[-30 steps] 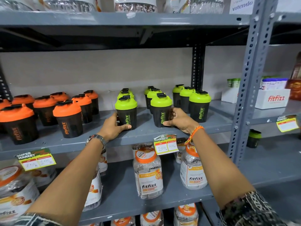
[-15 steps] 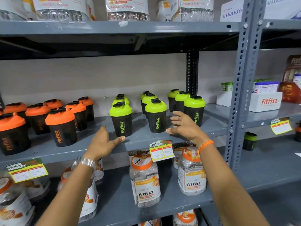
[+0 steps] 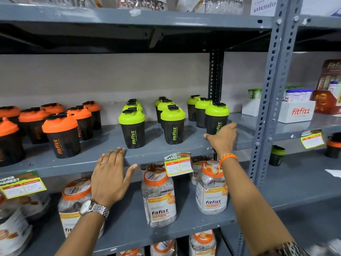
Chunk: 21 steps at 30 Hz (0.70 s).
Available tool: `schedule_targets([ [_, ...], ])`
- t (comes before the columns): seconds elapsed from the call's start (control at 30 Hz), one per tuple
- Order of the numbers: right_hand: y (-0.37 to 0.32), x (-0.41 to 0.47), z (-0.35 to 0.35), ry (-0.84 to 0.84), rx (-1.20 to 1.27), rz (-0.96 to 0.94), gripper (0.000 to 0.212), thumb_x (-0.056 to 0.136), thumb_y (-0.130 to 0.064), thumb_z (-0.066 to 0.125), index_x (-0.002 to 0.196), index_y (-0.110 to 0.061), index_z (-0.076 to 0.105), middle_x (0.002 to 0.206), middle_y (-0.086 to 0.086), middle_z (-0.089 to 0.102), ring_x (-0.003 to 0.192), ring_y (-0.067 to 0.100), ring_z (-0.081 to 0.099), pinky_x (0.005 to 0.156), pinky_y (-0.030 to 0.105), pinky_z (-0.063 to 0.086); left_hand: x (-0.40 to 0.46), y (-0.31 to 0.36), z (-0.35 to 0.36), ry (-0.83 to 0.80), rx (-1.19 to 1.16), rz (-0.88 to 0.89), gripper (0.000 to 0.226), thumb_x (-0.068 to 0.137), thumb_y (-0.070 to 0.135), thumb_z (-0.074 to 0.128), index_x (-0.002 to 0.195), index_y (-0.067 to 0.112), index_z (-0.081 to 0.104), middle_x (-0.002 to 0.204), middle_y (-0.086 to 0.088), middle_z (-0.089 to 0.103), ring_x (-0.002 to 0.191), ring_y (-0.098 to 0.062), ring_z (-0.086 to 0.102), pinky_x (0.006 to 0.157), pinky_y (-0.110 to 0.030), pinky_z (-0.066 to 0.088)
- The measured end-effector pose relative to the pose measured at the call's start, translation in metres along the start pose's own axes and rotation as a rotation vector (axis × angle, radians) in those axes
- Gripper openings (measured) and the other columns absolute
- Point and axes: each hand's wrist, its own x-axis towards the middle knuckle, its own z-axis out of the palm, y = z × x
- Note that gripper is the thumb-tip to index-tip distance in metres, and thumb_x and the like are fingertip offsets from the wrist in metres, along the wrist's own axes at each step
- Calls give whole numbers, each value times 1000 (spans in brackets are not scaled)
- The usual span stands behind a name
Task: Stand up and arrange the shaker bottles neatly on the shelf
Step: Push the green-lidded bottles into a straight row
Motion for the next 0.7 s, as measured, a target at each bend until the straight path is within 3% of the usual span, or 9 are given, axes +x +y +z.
schedule_targets([
  [0.17, 3, 8, 3, -4, -57, -15, 77, 65, -15, 89, 121, 4, 40, 121, 27, 61, 115, 44, 59, 85, 39, 51, 0, 0, -1, 5, 10, 1, 81, 95, 66, 21, 147, 12, 50, 149, -11, 56, 136, -32, 53, 122, -47, 33],
  [0.4, 8, 9, 5, -2, -49, -45, 70, 67, -14, 87, 116, 2, 41, 113, 26, 64, 107, 44, 64, 69, 29, 40, 1, 0, 1, 4, 31, -1, 80, 96, 66, 22, 147, 11, 50, 148, -10, 57, 137, -32, 53, 121, -46, 33],
  [0.5, 6, 8, 1, -41, -29, -25, 79, 66, -17, 90, 122, 5, 39, 120, 27, 60, 114, 44, 59, 77, 33, 47, 0, -1, 1, 9, 15, 4, 80, 96, 66, 23, 146, 11, 51, 147, -11, 58, 135, -32, 54, 120, -47, 35],
  [0.57, 2, 3, -4, -53, -34, -22, 95, 66, -20, 90, 135, 10, 32, 132, 30, 53, 124, 45, 52, 94, 40, 48, 0, -1, 0, -6, 8, 14, 81, 96, 67, 22, 147, 11, 51, 149, -10, 57, 137, -32, 53, 121, -47, 34],
  [0.63, -6, -13, -10, 2, -20, -47, 111, 69, -20, 89, 147, 12, 17, 143, 32, 42, 133, 46, 41, 110, 46, 35, 1, -2, -5, -28, -12, 31, 79, 96, 66, 24, 148, 14, 49, 151, -8, 55, 139, -29, 51, 121, -44, 32],
  [0.7, -18, -44, -10, 112, 100, -122, 116, 70, -16, 87, 153, 6, 9, 148, 30, 37, 136, 45, 35, 114, 45, 26, 1, -7, -11, -21, -118, 36, 67, 96, 60, 35, 143, 17, 54, 146, -4, 59, 134, -26, 54, 117, -41, 38],
])
